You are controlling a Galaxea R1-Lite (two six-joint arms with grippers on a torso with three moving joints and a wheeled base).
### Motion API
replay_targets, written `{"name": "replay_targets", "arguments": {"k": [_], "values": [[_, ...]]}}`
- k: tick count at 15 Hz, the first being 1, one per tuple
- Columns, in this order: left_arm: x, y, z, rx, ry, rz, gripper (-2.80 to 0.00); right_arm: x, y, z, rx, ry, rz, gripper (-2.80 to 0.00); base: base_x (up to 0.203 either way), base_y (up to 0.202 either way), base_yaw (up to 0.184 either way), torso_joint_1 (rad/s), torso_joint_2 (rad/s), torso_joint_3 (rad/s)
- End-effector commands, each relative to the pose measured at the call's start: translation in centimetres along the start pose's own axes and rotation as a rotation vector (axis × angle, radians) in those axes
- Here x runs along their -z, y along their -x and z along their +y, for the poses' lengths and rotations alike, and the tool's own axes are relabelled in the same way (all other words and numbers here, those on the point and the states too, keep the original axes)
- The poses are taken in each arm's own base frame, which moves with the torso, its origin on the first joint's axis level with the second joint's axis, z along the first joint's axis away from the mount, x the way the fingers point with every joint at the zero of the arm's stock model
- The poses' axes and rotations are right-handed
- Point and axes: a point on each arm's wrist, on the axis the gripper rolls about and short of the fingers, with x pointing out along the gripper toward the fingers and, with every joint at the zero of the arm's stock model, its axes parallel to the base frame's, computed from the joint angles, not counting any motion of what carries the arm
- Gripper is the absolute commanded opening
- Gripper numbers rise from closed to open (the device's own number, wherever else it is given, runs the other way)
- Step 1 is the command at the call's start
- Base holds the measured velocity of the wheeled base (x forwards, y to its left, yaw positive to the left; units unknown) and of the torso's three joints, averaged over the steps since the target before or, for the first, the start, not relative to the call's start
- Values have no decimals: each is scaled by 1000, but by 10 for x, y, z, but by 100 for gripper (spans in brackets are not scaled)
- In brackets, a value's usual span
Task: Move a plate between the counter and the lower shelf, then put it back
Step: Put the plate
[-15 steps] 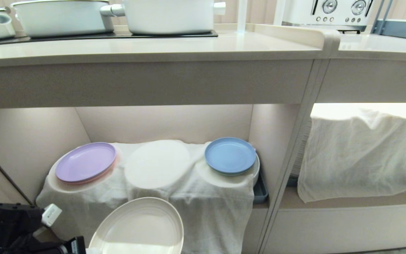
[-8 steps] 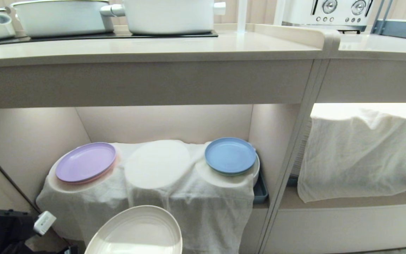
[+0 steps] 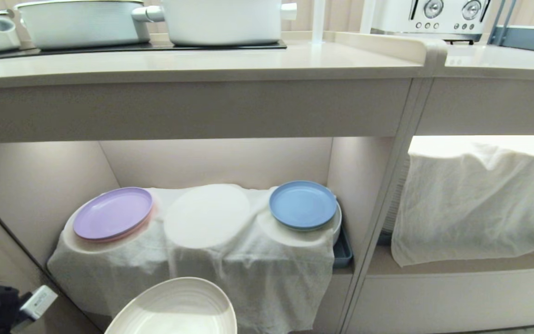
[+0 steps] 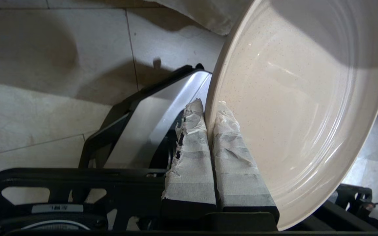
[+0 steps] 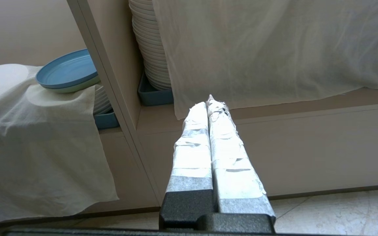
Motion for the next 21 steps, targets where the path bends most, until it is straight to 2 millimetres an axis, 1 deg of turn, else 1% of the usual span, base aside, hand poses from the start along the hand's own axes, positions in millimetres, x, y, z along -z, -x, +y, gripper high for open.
{"name": "replay_targets", "arguments": {"k": [1,5,12,21], "values": [[3,6,0,20,-2,-21,-280,0,0,0,0,0,1,-280,0,0,0,0,0,0],[4,7,1,16,-1,-21,-280,0,0,0,0,0,1,-280,0,0,0,0,0,0],[14,17,5,13,0,-7,-280,0,0,0,0,0,1,-280,0,0,0,0,0,0],[15,18,6,14,-2,-11,-280,0,0,0,0,0,1,-280,0,0,0,0,0,0]]}}
